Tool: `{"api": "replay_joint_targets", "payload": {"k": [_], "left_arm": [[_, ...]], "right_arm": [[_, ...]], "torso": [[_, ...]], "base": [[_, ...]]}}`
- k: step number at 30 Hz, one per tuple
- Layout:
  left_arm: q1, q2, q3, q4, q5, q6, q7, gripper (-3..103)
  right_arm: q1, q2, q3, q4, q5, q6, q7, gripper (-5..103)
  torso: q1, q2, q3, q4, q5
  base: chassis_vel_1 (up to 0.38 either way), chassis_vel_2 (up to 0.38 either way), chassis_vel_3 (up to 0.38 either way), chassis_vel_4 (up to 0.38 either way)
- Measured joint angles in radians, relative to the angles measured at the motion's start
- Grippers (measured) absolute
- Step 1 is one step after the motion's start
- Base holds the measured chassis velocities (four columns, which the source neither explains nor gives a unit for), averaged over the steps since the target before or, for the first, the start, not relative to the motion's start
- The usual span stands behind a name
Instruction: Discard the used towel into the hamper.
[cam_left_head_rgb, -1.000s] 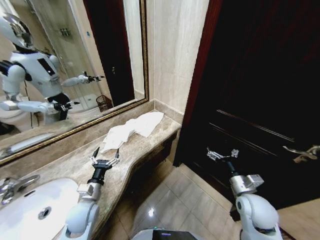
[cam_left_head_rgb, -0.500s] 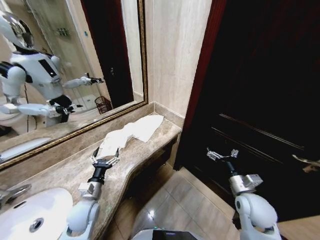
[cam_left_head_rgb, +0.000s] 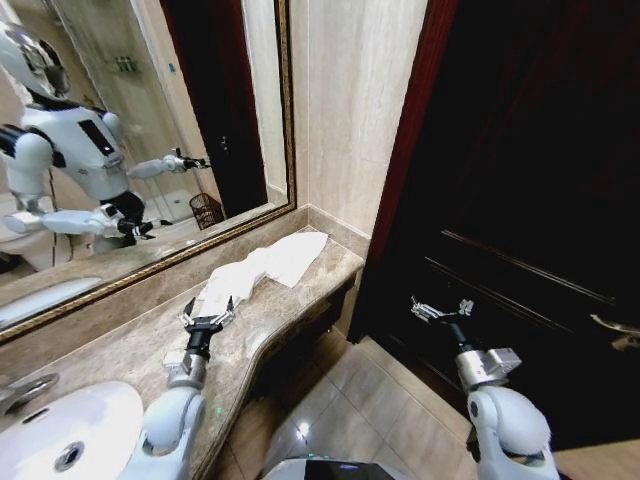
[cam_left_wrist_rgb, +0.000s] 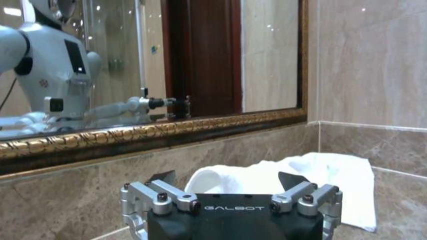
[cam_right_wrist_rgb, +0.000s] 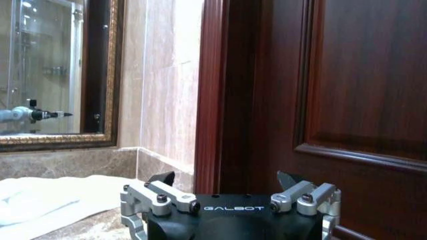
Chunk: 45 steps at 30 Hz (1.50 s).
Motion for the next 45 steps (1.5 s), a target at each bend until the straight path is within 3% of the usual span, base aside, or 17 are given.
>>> {"api": "replay_joint_targets", "payload": {"k": [7,13,28,45], "left_arm": [[-0.101,0.031,0.034,0.048,-0.049,0.078,-0.069,100],[-0.200,0.042,0.103,0.123,-0.071,0.135,-0.189,100],[-0.367,0.060,0.191,0.253,-0.105,0.240,-0.288,100],[-0.521,0.071,0.241,0.406,-0.138,0.298,-0.342,100]], "right_arm": [[0.011,-0.002,0.001,-0.032,-0.017,0.002,0.012,100],[0.030,0.000,-0.002,-0.071,-0.045,0.004,0.017,100],[0.058,-0.006,0.018,-0.123,-0.055,0.020,0.028,100],[0.066,-0.006,0.022,-0.139,-0.063,0.032,0.032,100]], "torso": [[0.000,0.000,0.000,-0.0001,0.0000],[0.000,0.000,0.000,-0.0001,0.0000],[0.000,0.000,0.000,-0.0001,0.0001],[0.000,0.000,0.000,-0.0002,0.0001]], "base": [[0.000,0.000,0.000,0.000],[0.000,0.000,0.000,0.000],[0.000,0.000,0.000,0.000],[0.000,0.000,0.000,0.000]]}}
